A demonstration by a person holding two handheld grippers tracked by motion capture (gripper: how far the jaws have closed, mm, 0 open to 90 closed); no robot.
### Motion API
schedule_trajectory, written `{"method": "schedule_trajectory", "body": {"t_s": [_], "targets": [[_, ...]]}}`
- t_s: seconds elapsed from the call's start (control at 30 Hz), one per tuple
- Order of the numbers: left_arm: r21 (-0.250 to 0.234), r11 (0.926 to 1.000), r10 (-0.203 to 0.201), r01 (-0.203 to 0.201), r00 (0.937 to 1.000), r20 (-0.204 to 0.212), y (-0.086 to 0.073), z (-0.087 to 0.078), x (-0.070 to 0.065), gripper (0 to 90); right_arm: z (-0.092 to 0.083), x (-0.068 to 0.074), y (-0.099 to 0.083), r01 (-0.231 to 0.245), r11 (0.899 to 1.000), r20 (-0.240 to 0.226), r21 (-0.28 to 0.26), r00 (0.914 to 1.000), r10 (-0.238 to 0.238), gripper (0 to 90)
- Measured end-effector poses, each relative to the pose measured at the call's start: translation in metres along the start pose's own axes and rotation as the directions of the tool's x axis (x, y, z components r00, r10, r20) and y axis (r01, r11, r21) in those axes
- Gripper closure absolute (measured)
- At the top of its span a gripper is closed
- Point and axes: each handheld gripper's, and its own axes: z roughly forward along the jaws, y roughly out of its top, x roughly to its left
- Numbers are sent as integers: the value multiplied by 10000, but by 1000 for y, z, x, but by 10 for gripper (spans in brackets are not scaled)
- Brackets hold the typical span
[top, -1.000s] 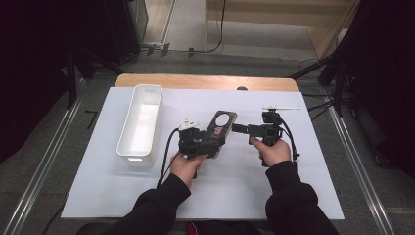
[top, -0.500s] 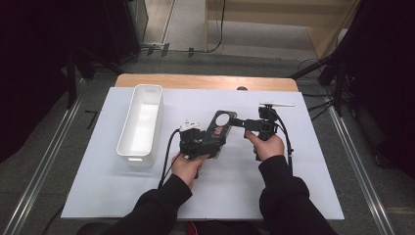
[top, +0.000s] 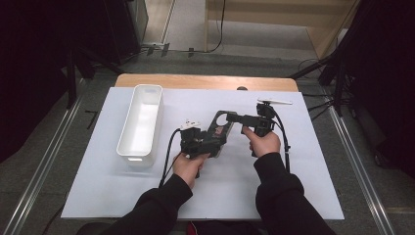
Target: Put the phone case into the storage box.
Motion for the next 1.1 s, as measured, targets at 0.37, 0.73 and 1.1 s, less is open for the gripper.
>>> {"method": "schedule_trajectory", "body": {"t_s": [0.37, 0.73, 1.1], "targets": [[25, 9997, -237, 237, 9994, 254, -1, 1, 1, 115, 2, 1, 6, -414, 9991, 263, -15, 9988, 414, 308], [67, 9993, -380, 378, 9983, 434, -2, 1, 0, 115, 9, 0, 11, -1063, 9941, 231, 221, 9941, 1058, 364], [54, 9991, -418, 416, 9981, 453, -4, 2, -2, 115, 10, -4, 15, -1349, 9907, 477, 201, 9899, 1338, 430]]}}
